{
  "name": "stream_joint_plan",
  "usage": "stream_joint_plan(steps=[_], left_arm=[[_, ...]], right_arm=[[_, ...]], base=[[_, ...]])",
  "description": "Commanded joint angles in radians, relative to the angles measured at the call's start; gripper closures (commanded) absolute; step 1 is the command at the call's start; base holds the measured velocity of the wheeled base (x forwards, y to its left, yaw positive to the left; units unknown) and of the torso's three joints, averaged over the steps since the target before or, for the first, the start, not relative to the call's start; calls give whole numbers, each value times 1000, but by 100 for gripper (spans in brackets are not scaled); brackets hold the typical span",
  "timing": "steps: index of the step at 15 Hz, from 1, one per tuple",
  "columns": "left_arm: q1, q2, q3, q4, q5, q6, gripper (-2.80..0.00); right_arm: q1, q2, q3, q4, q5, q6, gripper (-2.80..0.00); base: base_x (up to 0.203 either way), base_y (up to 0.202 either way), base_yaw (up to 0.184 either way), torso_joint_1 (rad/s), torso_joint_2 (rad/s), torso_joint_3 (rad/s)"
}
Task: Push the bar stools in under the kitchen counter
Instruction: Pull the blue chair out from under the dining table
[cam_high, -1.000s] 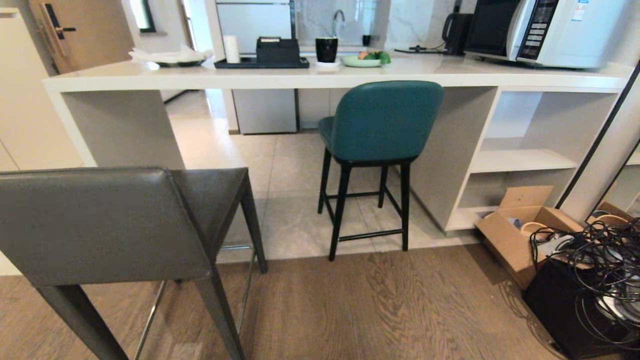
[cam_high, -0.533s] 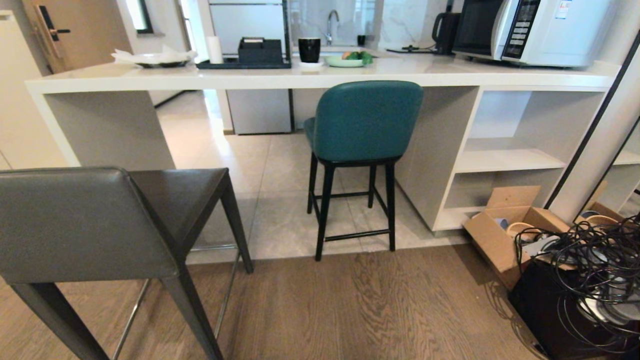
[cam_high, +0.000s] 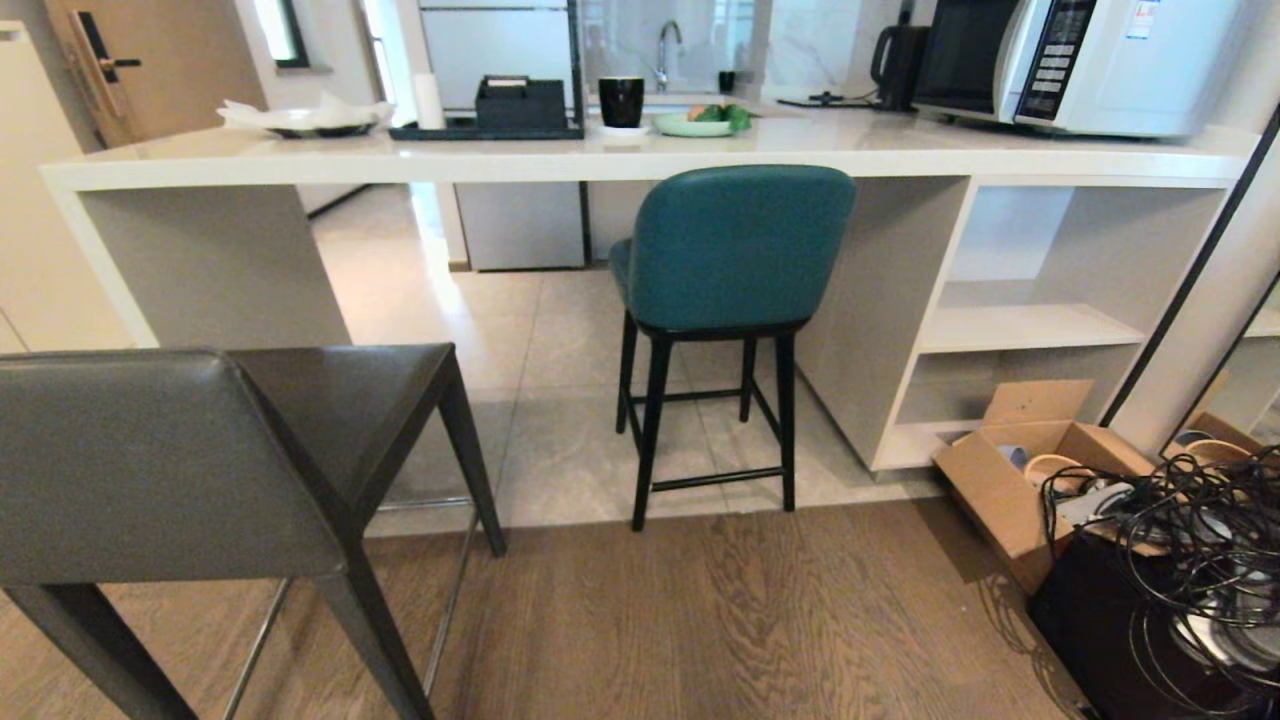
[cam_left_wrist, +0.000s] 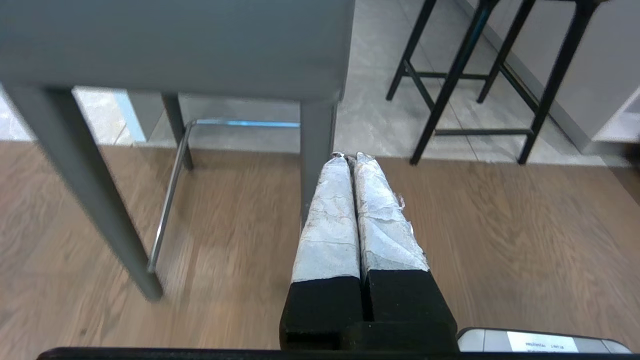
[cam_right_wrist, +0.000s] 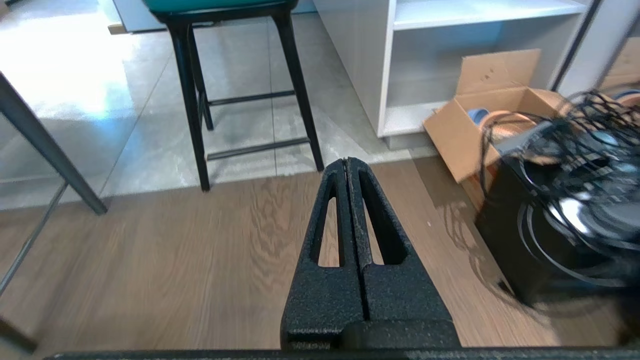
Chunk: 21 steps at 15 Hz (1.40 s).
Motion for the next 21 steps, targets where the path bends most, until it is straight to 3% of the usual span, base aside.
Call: stream_joint_plan(steps=[1,7,16,21], left_arm=[[-1,2,0,1,0,-1,0],[-1,1,0,1,0,-3,0],[-1,2,0,1,2,-3,0],[-2,0,0,1,2,-3,0]], right_arm=[[0,1,0,-1,0,0,0],[0,1,0,-1,0,0,0],[0,1,0,-1,0,0,0],[0,1,0,-1,0,0,0]], base=[[216,0,3,7,6,2],[183,0,0,6,4,3],[0,0,0,0,0,0],[1,-180,2,3,2,1]])
